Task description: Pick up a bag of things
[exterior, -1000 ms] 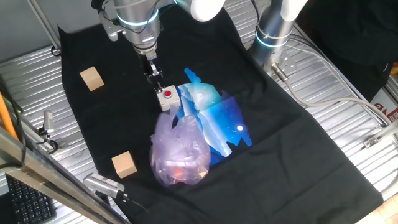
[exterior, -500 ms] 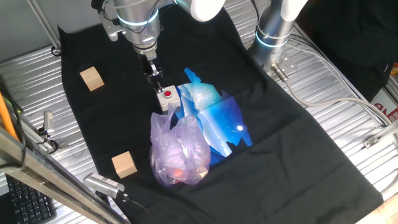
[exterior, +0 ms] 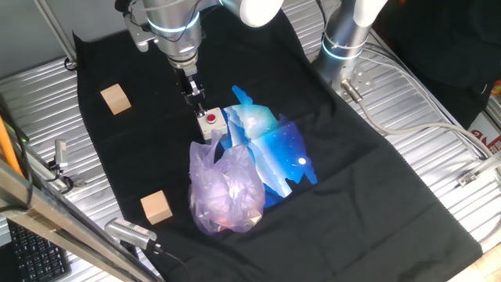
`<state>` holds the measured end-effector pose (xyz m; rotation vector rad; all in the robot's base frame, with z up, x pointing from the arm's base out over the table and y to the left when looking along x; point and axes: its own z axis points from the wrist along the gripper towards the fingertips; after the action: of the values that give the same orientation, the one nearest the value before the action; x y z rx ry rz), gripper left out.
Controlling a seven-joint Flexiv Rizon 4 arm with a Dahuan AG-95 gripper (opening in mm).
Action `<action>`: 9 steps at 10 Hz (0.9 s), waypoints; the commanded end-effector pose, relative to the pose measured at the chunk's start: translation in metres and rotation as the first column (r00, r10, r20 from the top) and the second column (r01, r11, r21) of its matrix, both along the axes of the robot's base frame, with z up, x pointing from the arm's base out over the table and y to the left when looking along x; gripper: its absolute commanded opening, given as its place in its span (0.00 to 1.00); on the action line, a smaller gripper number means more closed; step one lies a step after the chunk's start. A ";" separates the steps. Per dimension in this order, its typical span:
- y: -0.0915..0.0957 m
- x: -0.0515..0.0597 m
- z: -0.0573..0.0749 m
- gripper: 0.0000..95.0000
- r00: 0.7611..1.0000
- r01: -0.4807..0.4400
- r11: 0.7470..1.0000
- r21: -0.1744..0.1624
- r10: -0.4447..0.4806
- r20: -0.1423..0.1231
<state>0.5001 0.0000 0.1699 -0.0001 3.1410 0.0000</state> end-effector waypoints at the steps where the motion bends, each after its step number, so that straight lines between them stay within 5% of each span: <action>1: 0.000 0.000 0.000 1.00 1.000 0.000 1.000 0.000 0.000 -0.001; 2: 0.000 0.000 0.000 0.00 0.997 -0.057 0.995 0.076 0.053 0.064; 3: 0.000 0.000 0.000 0.00 0.997 -0.051 0.994 0.094 0.045 0.063; 9: 0.000 0.000 0.001 0.00 0.997 -0.052 0.995 0.080 0.048 0.061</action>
<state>0.5008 -0.0006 0.1701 -0.0768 3.0810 0.1184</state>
